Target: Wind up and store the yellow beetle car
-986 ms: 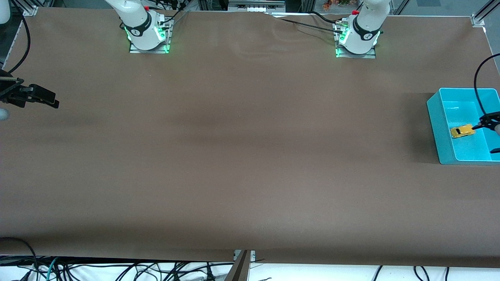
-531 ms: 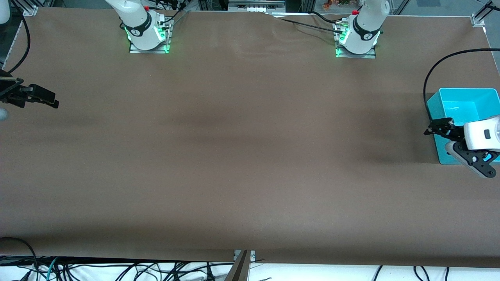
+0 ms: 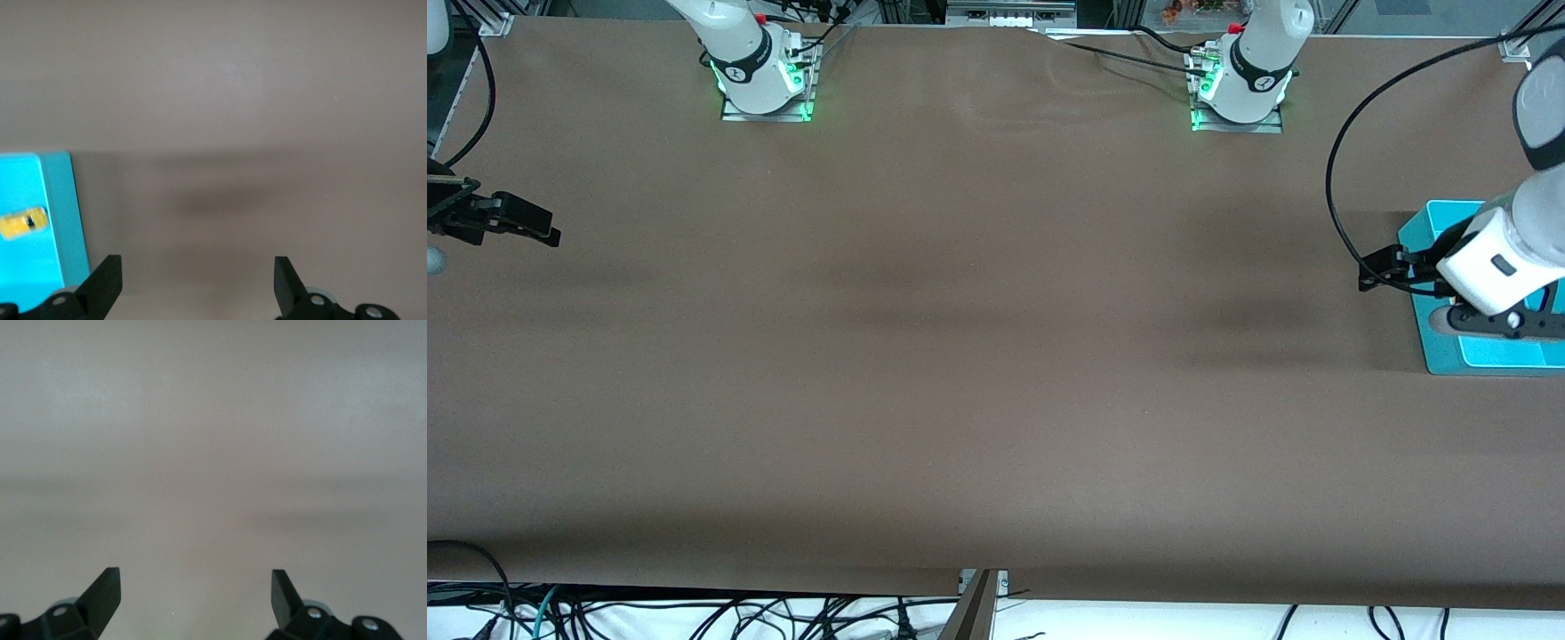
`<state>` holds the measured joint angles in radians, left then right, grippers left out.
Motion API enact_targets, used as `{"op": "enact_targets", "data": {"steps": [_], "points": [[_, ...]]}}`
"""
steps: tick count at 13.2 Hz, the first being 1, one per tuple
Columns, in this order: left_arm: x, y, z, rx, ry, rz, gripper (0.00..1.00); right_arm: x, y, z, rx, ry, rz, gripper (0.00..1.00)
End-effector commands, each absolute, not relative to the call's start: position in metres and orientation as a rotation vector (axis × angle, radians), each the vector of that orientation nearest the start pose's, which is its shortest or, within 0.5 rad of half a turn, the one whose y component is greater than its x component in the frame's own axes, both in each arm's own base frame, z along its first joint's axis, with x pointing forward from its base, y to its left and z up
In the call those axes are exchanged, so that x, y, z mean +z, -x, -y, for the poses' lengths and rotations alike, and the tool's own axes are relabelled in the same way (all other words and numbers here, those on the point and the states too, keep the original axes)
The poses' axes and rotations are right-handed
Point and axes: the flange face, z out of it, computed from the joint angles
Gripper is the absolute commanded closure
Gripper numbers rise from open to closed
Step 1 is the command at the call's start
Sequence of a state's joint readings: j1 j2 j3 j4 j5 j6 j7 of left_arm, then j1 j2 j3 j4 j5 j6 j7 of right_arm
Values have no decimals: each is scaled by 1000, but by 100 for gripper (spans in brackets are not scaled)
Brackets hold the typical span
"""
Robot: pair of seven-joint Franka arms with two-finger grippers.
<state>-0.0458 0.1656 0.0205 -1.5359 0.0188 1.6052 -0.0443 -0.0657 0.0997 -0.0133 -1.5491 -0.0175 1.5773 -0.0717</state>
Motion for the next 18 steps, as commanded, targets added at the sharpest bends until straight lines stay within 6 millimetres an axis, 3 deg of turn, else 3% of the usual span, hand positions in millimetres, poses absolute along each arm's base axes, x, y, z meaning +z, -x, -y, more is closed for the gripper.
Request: {"op": "enact_targets", "data": {"steps": [1,2,4,5,8,12,18], "points": [[551,-556,1,107,3145,179,0,583,-583,49,104,3141,-36,0],[552,-555,0,106,3136,172,0,583,-583,48,101,3139,-36,0],[559,-531,-3,45,3142,177,0,584,-583,48,101,3139,-34,0],[560,-528,-13,30,3150,211,0,583,-583,48,104,3139,-36,0],[567,-530,2,5,3134,122,0,584,-583,47,102,3141,-31,0],[592,-548,1,-60,3142,127,0,584,-583,49,102,3141,-36,0],[595,-547,8,-62,3144,105,0,583,-584,47,99,3141,-31,0]]}}
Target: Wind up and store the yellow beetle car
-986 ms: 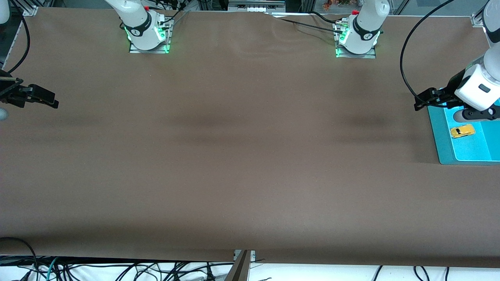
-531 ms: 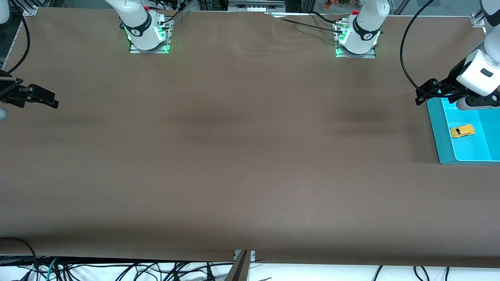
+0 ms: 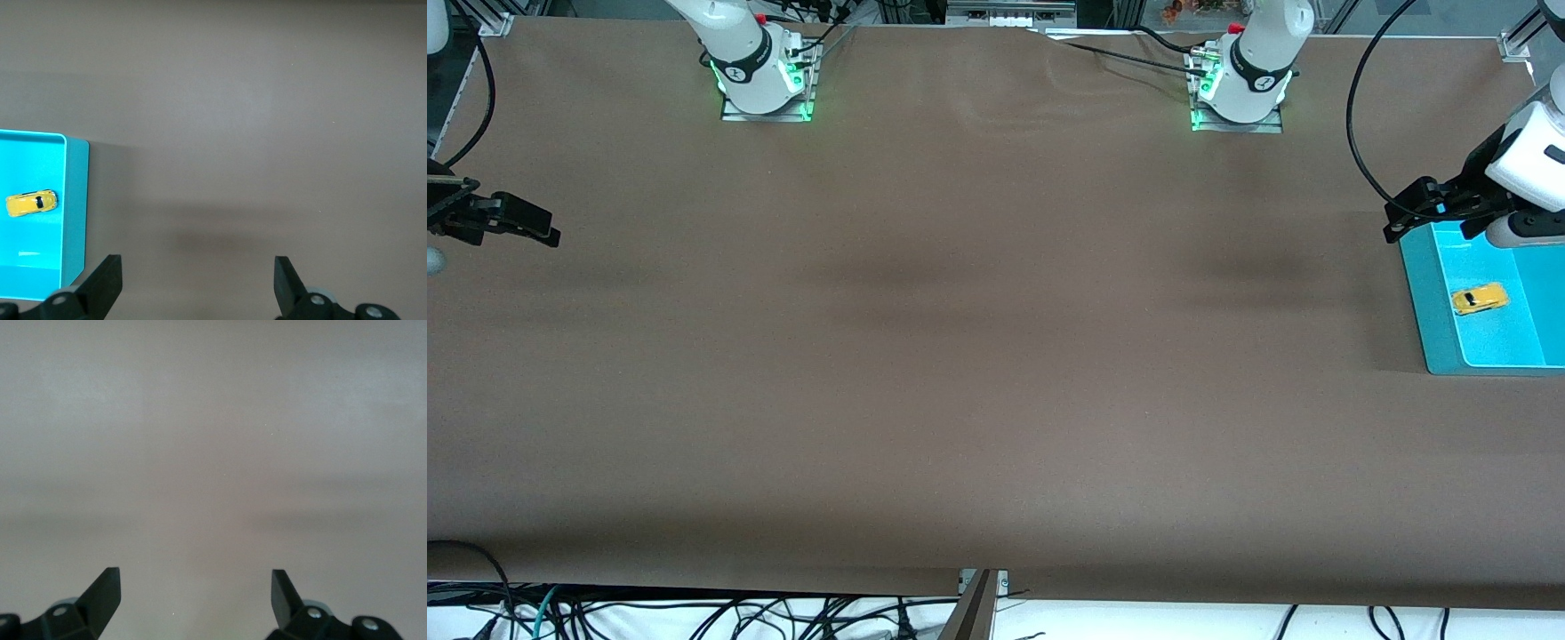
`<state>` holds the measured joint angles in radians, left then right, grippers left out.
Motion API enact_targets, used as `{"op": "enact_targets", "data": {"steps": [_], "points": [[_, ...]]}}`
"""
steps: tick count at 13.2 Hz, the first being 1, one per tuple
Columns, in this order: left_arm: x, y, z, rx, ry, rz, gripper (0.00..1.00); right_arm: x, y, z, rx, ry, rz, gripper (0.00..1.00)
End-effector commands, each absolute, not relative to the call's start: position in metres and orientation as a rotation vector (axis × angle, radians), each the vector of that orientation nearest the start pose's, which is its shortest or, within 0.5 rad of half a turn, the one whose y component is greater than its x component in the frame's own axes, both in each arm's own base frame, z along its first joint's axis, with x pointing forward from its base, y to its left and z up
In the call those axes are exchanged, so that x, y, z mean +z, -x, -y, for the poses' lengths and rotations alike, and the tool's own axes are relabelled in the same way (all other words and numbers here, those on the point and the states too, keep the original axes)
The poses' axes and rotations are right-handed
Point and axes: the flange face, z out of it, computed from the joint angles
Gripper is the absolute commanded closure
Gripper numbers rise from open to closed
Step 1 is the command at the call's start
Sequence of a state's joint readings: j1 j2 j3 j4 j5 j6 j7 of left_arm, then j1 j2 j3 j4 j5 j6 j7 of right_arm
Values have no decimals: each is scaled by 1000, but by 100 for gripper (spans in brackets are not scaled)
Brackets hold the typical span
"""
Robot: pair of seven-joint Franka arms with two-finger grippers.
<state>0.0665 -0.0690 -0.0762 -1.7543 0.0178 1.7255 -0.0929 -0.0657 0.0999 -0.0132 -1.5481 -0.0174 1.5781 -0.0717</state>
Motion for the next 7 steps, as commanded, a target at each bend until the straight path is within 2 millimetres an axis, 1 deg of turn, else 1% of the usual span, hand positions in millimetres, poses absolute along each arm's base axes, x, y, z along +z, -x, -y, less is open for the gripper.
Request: {"op": "enact_targets", "data": {"steps": [1,5,7], "points": [[595,-546,12,-62,3145,96,0,583,-584,47,99,3139,-31,0],[596,-546,4,-62,3151,118,0,583,-584,47,99,3139,-31,0],[595,-546,4,-60,3151,118,0,583,-584,47,99,3139,-31,0]]}}
